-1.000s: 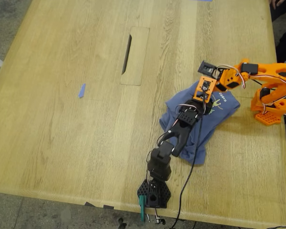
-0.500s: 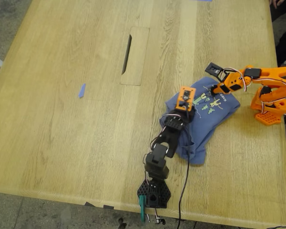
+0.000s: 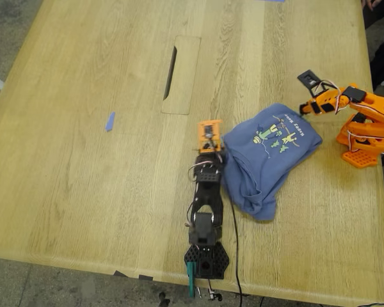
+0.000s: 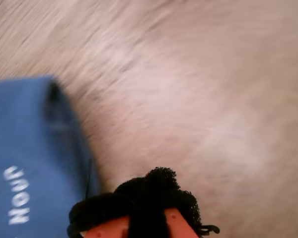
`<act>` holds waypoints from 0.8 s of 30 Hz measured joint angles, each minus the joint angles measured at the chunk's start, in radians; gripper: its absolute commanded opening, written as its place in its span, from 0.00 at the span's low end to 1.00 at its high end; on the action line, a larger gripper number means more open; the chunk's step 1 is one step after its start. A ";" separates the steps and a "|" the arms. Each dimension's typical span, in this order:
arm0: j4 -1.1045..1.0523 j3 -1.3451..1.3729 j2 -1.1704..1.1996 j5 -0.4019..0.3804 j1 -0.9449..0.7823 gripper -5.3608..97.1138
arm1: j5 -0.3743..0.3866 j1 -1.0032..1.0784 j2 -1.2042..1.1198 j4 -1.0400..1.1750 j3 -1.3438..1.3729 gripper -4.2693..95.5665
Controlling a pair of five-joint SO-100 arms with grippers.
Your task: Fold a T-shirt
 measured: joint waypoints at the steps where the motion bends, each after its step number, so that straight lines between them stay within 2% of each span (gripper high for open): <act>1: 0.008 0.023 0.037 0.000 -0.031 0.19 | -0.003 0.041 0.034 0.018 0.009 0.04; 7: 0.066 0.167 0.253 0.000 -0.275 0.17 | -0.012 0.322 0.233 0.097 0.075 0.04; 11: 0.104 0.235 0.367 0.002 -0.469 0.17 | -0.026 0.581 0.342 0.143 0.121 0.04; 17: 0.198 0.345 0.549 0.000 -0.769 0.17 | -0.110 0.891 0.595 0.209 0.265 0.04; 21: 0.301 0.465 0.758 0.002 -0.966 0.14 | -0.120 1.069 0.629 0.225 0.278 0.04; 24: 0.485 0.511 0.959 0.000 -1.089 0.12 | -0.120 1.161 0.637 0.287 0.285 0.04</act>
